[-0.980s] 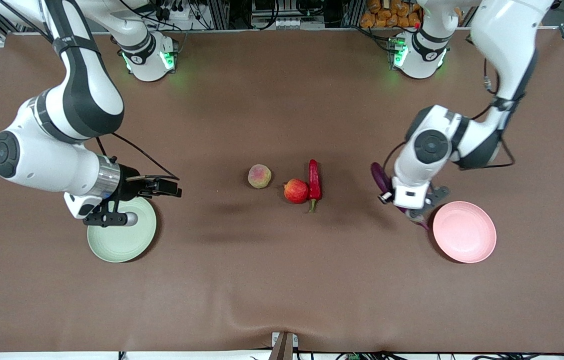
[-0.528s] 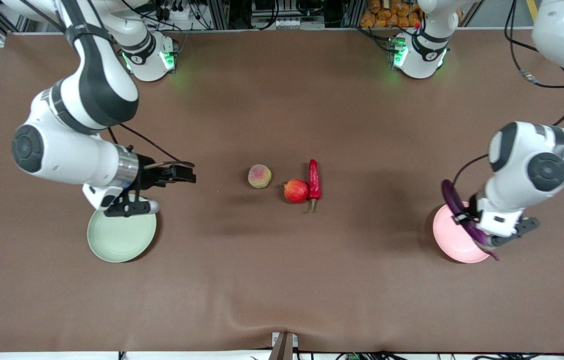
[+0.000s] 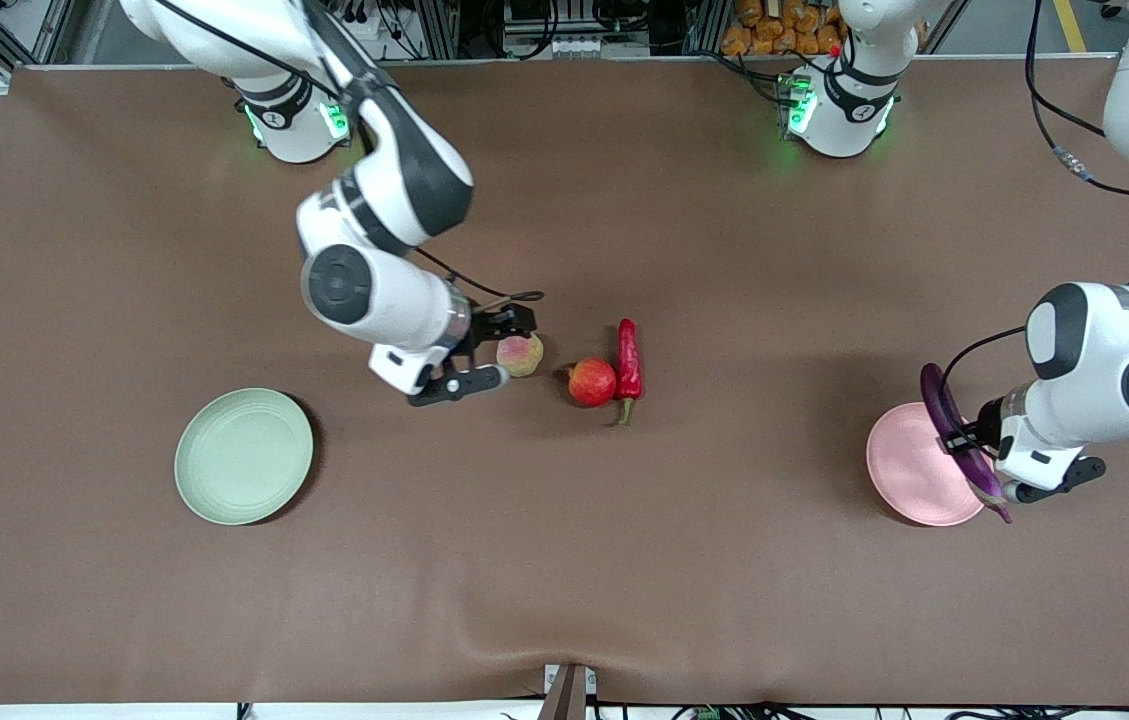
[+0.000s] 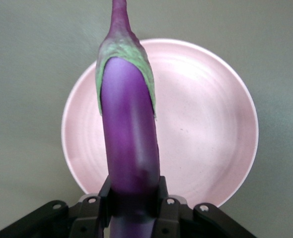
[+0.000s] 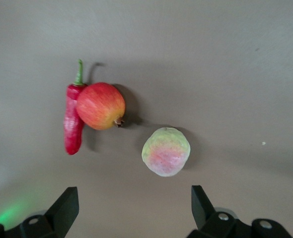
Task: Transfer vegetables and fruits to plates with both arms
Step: 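Release the eggplant on the pink plate while the right gripper descends to peach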
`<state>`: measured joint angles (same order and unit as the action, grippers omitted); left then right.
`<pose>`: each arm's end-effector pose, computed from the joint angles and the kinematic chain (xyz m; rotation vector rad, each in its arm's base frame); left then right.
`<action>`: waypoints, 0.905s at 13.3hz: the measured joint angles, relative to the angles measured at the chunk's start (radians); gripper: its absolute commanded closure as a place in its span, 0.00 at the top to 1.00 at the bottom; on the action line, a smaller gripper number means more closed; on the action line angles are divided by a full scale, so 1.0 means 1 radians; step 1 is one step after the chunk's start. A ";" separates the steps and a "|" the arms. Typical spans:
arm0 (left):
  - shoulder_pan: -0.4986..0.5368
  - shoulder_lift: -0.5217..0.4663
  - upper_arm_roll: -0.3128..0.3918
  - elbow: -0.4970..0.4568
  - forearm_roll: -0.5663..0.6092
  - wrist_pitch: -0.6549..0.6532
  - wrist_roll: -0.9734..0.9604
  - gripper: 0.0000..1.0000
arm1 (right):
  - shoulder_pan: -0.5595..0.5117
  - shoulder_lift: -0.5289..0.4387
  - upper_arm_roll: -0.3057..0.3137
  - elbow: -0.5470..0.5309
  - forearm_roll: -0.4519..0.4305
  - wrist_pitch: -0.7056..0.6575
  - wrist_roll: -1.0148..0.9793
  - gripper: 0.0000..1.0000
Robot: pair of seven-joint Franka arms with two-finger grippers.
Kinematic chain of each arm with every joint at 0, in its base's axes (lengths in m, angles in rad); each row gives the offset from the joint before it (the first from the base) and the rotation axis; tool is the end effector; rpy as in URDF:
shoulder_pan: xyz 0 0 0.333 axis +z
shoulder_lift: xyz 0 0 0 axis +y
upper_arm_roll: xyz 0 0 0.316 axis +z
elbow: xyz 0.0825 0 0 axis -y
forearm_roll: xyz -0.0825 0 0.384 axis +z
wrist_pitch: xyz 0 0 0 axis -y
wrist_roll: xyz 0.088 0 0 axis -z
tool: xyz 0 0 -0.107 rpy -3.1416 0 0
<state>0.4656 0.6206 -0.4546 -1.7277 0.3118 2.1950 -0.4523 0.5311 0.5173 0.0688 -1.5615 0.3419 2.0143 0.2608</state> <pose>0.6579 0.0458 0.2463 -3.0955 -0.5204 0.1220 0.5590 0.3984 0.3440 -2.8366 -0.2461 0.2863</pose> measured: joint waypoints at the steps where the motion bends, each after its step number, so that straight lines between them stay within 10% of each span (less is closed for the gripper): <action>1: -0.001 0.009 0.000 -0.001 0.000 0.000 0.000 0.00 | 0.011 0.020 -0.001 -0.001 -0.008 0.009 0.005 1.00; 6: -0.002 0.022 -0.001 -0.004 0.000 0.015 0.000 0.03 | 0.024 0.109 -0.013 -0.007 -0.096 0.097 0.008 1.00; 9: -0.007 0.028 -0.001 -0.004 0.000 0.044 0.000 0.61 | 0.025 0.140 -0.015 -0.011 -0.098 0.120 0.008 1.00; 10: -0.008 0.033 -0.001 -0.004 0.000 0.056 0.000 1.00 | 0.025 0.147 -0.015 -0.017 -0.098 0.135 0.008 1.00; 12: -0.008 0.043 -0.001 -0.004 0.000 0.074 0.000 1.00 | 0.028 0.152 -0.013 -0.041 -0.098 0.160 0.020 1.00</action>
<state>0.4578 0.6636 -0.4556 -1.7319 0.3116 2.2691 -0.4522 0.5594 0.6688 0.0553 -1.6027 0.2434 2.1741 0.2810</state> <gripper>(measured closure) 0.520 0.000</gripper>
